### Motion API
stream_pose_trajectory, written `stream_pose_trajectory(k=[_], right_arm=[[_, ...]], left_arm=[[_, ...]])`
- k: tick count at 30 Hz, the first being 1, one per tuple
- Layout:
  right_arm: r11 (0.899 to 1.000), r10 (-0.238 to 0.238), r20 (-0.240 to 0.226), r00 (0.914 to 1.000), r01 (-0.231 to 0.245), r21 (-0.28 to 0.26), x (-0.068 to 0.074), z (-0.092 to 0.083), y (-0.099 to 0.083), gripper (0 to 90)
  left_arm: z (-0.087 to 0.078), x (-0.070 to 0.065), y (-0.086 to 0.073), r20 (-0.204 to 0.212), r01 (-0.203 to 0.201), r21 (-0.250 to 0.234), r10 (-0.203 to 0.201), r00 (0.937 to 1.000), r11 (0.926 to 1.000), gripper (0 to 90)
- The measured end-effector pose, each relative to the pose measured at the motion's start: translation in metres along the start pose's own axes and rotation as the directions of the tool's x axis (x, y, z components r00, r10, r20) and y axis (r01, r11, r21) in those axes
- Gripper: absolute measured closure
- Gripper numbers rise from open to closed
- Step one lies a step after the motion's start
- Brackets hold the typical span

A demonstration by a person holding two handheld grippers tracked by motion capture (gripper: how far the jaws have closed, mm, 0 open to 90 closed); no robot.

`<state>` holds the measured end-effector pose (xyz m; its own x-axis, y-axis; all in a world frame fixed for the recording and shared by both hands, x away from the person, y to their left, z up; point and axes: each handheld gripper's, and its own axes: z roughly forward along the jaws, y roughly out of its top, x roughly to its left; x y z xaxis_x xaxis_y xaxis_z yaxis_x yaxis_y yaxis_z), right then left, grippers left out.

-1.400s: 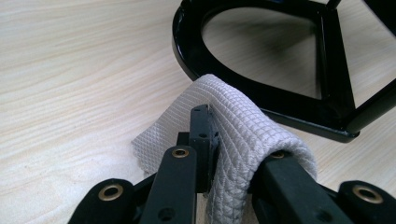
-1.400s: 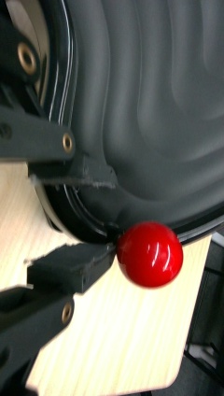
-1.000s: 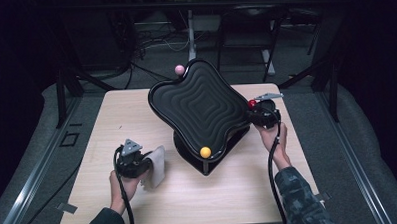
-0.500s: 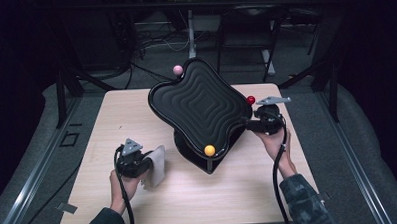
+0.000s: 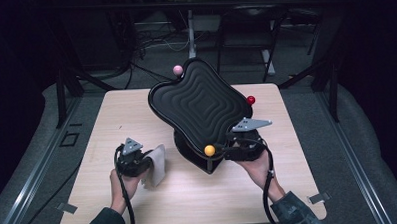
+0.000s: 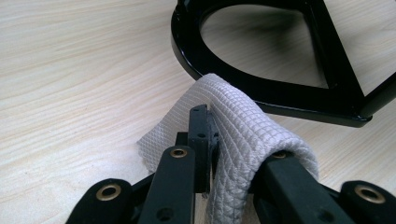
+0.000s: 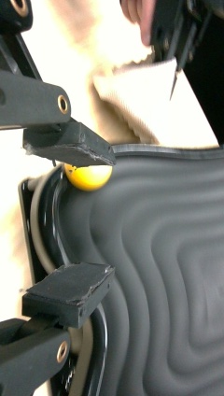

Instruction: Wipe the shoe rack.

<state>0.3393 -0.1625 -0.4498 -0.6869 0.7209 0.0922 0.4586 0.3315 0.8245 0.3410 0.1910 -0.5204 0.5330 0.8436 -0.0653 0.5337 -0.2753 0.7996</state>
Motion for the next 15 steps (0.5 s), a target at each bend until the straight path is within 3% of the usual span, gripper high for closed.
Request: stream_pose_trajectory(k=[6, 7, 8, 10, 11, 13, 15], right_arm=[[0.999, -0.037, -0.016, 0.9992, 0.037, 0.039, 0.02, 0.017, -0.003, 40.1], [0.998, -0.042, -0.035, 0.9985, 0.043, 0.038, 0.022, 0.02, -0.004, 42.1], [0.997, -0.059, 0.003, 0.9983, 0.059, 0.059, 0.026, 0.022, -0.004, 45.8], [0.996, -0.067, -0.007, 0.9978, 0.067, 0.052, 0.028, 0.026, -0.004, 49.0], [0.994, -0.096, 0.018, 0.9952, 0.095, 0.055, 0.033, 0.031, -0.004, 57.0], [0.993, -0.108, 0.027, 0.9938, 0.106, 0.055, 0.033, 0.031, -0.005, 58.9], [0.992, -0.117, 0.005, 0.9931, 0.117, 0.039, 0.032, 0.03, -0.007, 59.2]], left_arm=[[0.003, 0.0, 0.0, 0.007, -0.002, 0.003, 0.002, 1.0, 1.0, 81.4], [0.003, 0.0, 0.0, 0.007, -0.002, 0.003, 0.002, 1.0, 1.0, 81.4], [0.003, -0.001, 0.0, 0.01, -0.003, 0.002, 0.003, 1.0, 1.0, 81.5], [0.003, -0.001, 0.0, 0.011, -0.008, 0.007, 0.008, 0.9999, 0.9999, 81.4], [0.004, -0.001, 0.0, 0.012, -0.008, 0.008, 0.008, 0.9999, 0.9999, 81.4], [0.004, -0.001, 0.0, 0.011, -0.01, 0.008, 0.01, 0.9999, 0.9999, 81.3], [0.004, 0.0, 0.0, 0.009, -0.013, 0.007, 0.013, 0.9999, 0.9999, 81.3]])
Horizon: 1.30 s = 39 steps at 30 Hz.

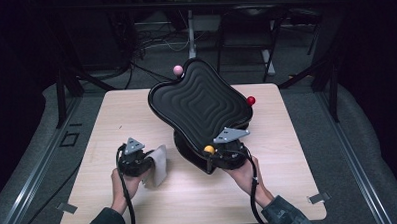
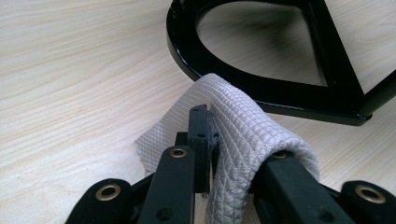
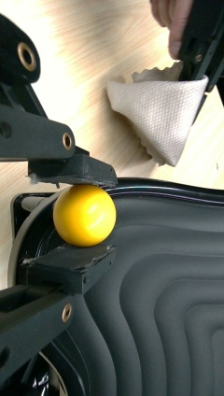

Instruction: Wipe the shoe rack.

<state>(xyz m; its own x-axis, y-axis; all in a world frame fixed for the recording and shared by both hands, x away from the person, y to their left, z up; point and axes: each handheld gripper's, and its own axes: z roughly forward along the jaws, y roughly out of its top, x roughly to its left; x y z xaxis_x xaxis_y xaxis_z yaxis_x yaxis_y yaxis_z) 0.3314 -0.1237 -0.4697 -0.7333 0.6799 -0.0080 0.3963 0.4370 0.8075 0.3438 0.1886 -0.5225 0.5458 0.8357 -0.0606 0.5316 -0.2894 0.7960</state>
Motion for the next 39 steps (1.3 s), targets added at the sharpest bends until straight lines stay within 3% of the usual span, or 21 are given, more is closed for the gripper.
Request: stream_pose_trajectory(k=[5, 6, 8, 9, 15, 19, 21, 23, 24, 27, 29, 34, 39], right_arm=[[1.0, 0.002, 0.026, 0.9997, -0.003, 0.013, -0.008, -0.008, -0.005, 59.2], [1.0, 0.012, 0.011, 0.9999, -0.012, 0.002, -0.012, -0.011, -0.008, 59.2], [1.0, 0.02, 0.042, 0.9989, -0.021, 0.016, -0.016, -0.017, -0.011, 59.2], [1.0, 0.028, 0.026, 0.9993, -0.028, 0.006, -0.02, -0.02, -0.014, 59.1], [0.998, 0.051, 0.079, 0.9955, -0.053, 0.025, -0.034, -0.035, -0.023, 58.9], [0.997, 0.067, 0.152, 0.9861, -0.072, 0.028, -0.046, -0.044, -0.031, 58.6], [0.996, 0.088, 0.155, 0.9839, -0.092, 0.019, -0.055, -0.048, -0.035, 58.5], [0.992, 0.117, 0.195, 0.9738, -0.122, 0.014, -0.062, -0.052, -0.037, 58.6], [0.99, 0.139, 0.175, 0.9747, -0.139, -0.008, -0.066, -0.054, -0.038, 57.6], [0.987, 0.161, 0.197, 0.967, -0.156, -0.041, -0.068, -0.053, -0.035, 52.1], [0.986, 0.166, 0.193, 0.967, -0.163, -0.031, -0.068, -0.045, -0.034, 50.8], [0.987, 0.162, 0.201, 0.966, -0.157, -0.042, -0.069, -0.038, -0.036, 58.7], [0.99, 0.141, 0.205, 0.9686, -0.138, -0.029, -0.071, -0.041, -0.037, 59.4]], left_arm=[[0.001, 0.001, 0.0, 0.0, 0.006, -0.001, -0.006, 1.0, 1.0, 81.4], [0.001, 0.0, -0.001, 0.003, 0.005, 0.002, -0.005, 1.0, 1.0, 81.4], [0.001, -0.001, 0.0, 0.002, -0.001, -0.001, 0.001, 1.0, 1.0, 81.4], [0.001, -0.002, 0.0, 0.003, 0.002, -0.005, -0.001, 1.0, 1.0, 81.4], [0.002, -0.002, 0.0, 0.005, -0.002, -0.001, 0.002, 1.0, 1.0, 81.4], [0.002, -0.003, 0.0, 0.008, -0.005, -0.001, 0.005, 1.0, 1.0, 81.4], [0.001, -0.003, 0.001, 0.009, -0.005, -0.003, 0.005, 1.0, 1.0, 81.4], [0.002, -0.002, 0.0, 0.006, -0.003, -0.005, 0.003, 1.0, 1.0, 81.4], [0.003, -0.002, 0.0, 0.007, 0.0, -0.007, 0.0, 1.0, 1.0, 81.4], [0.005, -0.003, 0.001, 0.011, 0.0, -0.003, 0.0, 0.9999, 1.0, 81.4], [0.006, -0.004, 0.002, 0.011, -0.009, 0.0, 0.009, 0.9999, 1.0, 81.4], [0.006, -0.006, 0.002, 0.016, -0.011, -0.004, 0.012, 0.9998, 0.9999, 81.4], [0.006, -0.007, 0.0, 0.013, -0.014, -0.024, 0.015, 0.9998, 0.9996, 81.4]])
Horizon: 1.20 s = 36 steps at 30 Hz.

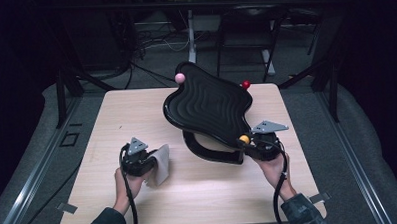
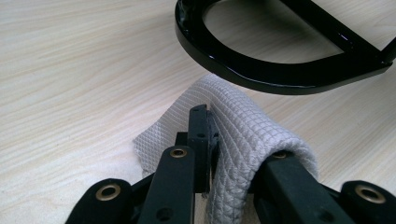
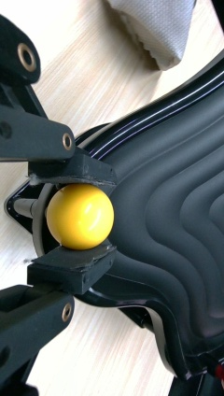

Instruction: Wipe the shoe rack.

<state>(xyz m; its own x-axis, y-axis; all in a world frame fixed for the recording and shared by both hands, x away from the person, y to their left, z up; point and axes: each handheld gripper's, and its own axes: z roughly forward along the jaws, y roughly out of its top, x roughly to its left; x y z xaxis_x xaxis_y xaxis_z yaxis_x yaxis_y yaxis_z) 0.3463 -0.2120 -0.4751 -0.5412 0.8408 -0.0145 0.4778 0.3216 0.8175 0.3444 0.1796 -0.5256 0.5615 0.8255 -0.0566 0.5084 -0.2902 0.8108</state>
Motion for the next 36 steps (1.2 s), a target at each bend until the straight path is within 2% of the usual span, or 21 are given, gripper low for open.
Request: stream_pose_trajectory(k=[7, 11, 13, 17, 22, 25, 28, 29, 32, 36], right_arm=[[0.999, -0.01, -0.008, 0.9999, 0.01, 0.038, -0.021, -0.01, -0.002, 59.4], [0.999, 0.003, 0.027, 0.9996, -0.004, 0.046, -0.03, -0.013, -0.003, 59.2], [0.999, 0.023, 0.058, 0.998, -0.025, 0.033, -0.033, -0.013, -0.003, 58.4], [0.999, 0.039, 0.054, 0.9978, -0.04, 0.011, -0.034, -0.011, -0.003, 58.4], [0.999, 0.033, 0.066, 0.9973, -0.033, -0.001, -0.035, -0.01, -0.005, 59.4], [1.0, 0.028, 0.066, 0.9974, -0.028, 0.001, -0.035, -0.009, -0.005, 59.5], [0.999, 0.033, 0.062, 0.9976, -0.033, -0.002, -0.038, -0.009, -0.005, 59.6], [0.999, 0.036, 0.063, 0.9974, -0.036, -0.004, -0.039, -0.009, -0.005, 59.5], [0.999, 0.034, 0.061, 0.9975, -0.034, -0.004, -0.04, -0.008, -0.005, 59.5], [0.999, 0.04, 0.053, 0.9978, -0.04, -0.008, -0.042, -0.008, -0.005, 59.5]], left_arm=[[0.009, -0.01, 0.001, -0.003, -0.036, -0.016, 0.036, 0.9993, 0.9992, 81.5], [0.018, -0.013, 0.004, -0.009, -0.051, -0.034, 0.051, 0.9987, 0.9981, 81.5], [0.024, -0.014, 0.007, -0.008, -0.048, -0.045, 0.048, 0.9988, 0.9978, 81.5], [0.042, -0.015, 0.014, -0.003, -0.039, -0.063, 0.039, 0.9992, 0.9972, 81.5], [0.065, -0.022, 0.023, -0.007, -0.088, -0.055, 0.087, 0.9962, 0.9946, 82.3], [0.074, -0.025, 0.029, -0.003, -0.089, -0.079, 0.089, 0.9961, 0.9929, 82.3], [0.085, -0.026, 0.033, 0.008, -0.059, -0.112, 0.06, 0.9982, 0.992, 82.3], [0.087, -0.025, 0.033, 0.007, -0.058, -0.112, 0.06, 0.9982, 0.9919, 82.3], [0.1, -0.022, 0.031, 0.01, -0.02, -0.111, 0.021, 0.9997, 0.9936, 82.3], [0.112, -0.016, 0.032, 0.003, -0.014, -0.1, 0.014, 0.9999, 0.9949, 82.3]])
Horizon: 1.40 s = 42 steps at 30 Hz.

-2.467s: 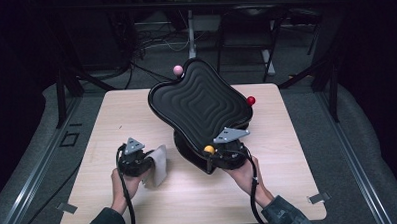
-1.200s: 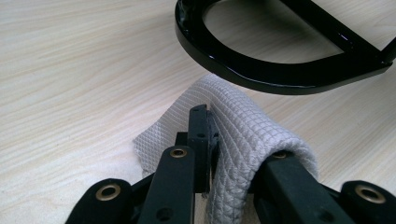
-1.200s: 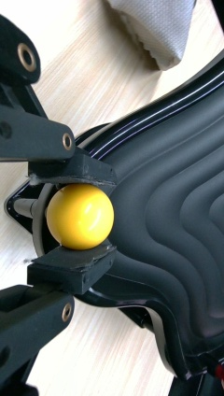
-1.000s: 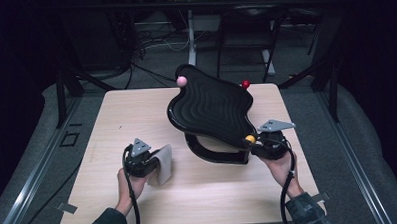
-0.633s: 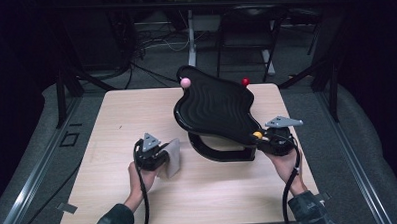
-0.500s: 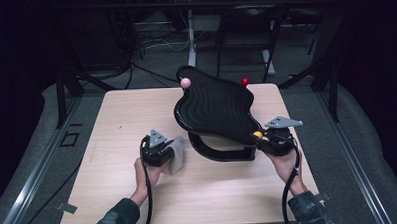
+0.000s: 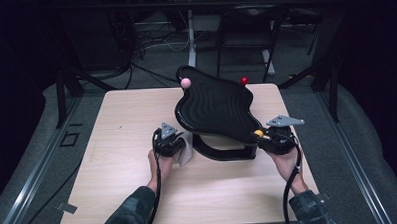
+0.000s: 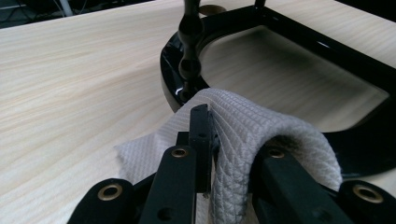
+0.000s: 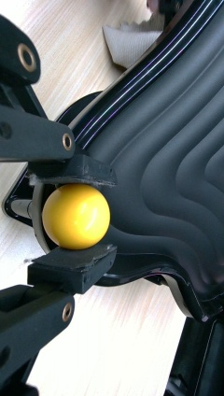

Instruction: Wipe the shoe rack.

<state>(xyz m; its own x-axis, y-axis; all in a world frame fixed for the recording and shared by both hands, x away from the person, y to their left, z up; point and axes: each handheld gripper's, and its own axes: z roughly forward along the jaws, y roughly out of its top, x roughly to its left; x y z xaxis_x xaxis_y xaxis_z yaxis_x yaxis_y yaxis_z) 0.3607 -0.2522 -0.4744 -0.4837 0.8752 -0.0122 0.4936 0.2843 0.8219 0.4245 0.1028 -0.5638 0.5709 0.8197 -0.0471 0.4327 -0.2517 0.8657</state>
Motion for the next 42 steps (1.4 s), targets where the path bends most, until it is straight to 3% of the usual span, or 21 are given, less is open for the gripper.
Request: stream_pose_trajectory(k=[7, 11, 14, 18, 24, 28, 36, 40, 42], right_arm=[[1.0, 0.006, 0.001, 1.0, -0.006, -0.001, 0.0, 0.0, 0.0, 59.5], [1.0, 0.005, 0.003, 1.0, -0.005, 0.001, 0.0, 0.0, 0.0, 59.5], [1.0, 0.006, 0.001, 1.0, -0.006, 0.0, 0.0, 0.0, 0.0, 59.5], [1.0, 0.005, 0.0, 1.0, -0.005, 0.0, 0.0, 0.0, 0.0, 59.5], [1.0, 0.005, 0.001, 1.0, -0.005, 0.001, 0.0, 0.001, 0.0, 59.5], [1.0, 0.005, 0.001, 1.0, -0.005, 0.002, 0.0, 0.001, 0.0, 59.5], [1.0, 0.003, 0.001, 1.0, -0.004, 0.006, 0.0, 0.001, 0.0, 59.5], [1.0, 0.007, 0.0, 1.0, -0.007, 0.007, 0.0, 0.001, 0.001, 59.5], [1.0, 0.009, -0.001, 1.0, -0.009, 0.009, 0.0, 0.001, 0.001, 59.5]], left_arm=[[0.02, -0.003, 0.001, 0.022, -0.021, 0.036, 0.02, 0.9996, 0.9991, 82.4], [0.024, -0.007, 0.003, 0.034, -0.025, 0.019, 0.024, 0.9991, 0.9995, 83.7], [0.027, -0.006, 0.004, 0.039, -0.007, 0.0, 0.007, 0.9992, 1.0, 84.3], [0.035, -0.006, 0.001, 0.06, -0.003, 0.029, 0.001, 0.9982, 0.9996, 84.7], [0.036, -0.01, 0.0, 0.092, 0.013, 0.03, -0.016, 0.9956, 0.9995, 85.0], [0.034, -0.019, -0.004, 0.126, 0.021, 0.031, -0.024, 0.9918, 0.9993, 85.1], [0.027, -0.049, -0.011, 0.137, -0.03, 0.053, 0.022, 0.9903, 0.9981, 85.2], [0.024, -0.053, -0.014, 0.137, 0.011, 0.053, -0.018, 0.9904, 0.9985, 85.3], [0.022, -0.054, -0.015, 0.134, 0.01, 0.057, -0.018, 0.9908, 0.9983, 85.4]])
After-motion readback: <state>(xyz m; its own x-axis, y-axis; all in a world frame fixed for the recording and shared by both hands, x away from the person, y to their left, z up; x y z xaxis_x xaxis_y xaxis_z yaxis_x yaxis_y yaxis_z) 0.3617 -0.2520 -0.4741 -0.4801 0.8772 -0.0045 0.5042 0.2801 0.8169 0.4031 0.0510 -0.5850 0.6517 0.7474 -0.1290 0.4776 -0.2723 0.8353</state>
